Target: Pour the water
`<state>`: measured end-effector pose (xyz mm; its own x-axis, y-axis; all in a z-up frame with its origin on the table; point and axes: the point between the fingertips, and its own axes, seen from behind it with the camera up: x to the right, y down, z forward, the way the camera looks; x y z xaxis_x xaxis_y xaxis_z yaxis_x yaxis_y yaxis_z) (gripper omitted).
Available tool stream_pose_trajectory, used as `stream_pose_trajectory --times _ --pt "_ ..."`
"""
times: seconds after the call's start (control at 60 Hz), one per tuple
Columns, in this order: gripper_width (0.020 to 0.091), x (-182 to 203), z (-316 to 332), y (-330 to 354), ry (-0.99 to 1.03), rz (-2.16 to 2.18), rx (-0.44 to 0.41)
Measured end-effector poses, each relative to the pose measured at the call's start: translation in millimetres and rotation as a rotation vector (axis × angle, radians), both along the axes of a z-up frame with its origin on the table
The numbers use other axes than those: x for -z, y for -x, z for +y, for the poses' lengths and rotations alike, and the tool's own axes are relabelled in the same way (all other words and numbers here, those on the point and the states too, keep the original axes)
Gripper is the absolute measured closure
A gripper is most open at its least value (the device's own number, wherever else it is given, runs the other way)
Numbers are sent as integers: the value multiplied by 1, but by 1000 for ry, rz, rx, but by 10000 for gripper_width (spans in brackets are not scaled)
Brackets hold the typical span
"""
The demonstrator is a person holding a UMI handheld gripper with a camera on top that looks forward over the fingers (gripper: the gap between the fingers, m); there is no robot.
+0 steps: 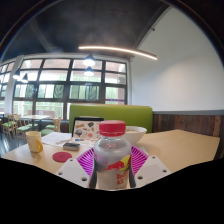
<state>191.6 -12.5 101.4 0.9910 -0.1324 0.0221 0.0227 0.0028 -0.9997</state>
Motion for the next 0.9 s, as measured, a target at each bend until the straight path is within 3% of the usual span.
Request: stream_pose_trajectory --times 0.3,0.6,0.75,0.9 --pt "685 -9 13 15 57 -140 45" --pt "688 -145 98 168 3 -858 -57" --pt "688 -134 140 247 35 -1438 -73" --pt "685 -79 160 295 47 -2096 -55"
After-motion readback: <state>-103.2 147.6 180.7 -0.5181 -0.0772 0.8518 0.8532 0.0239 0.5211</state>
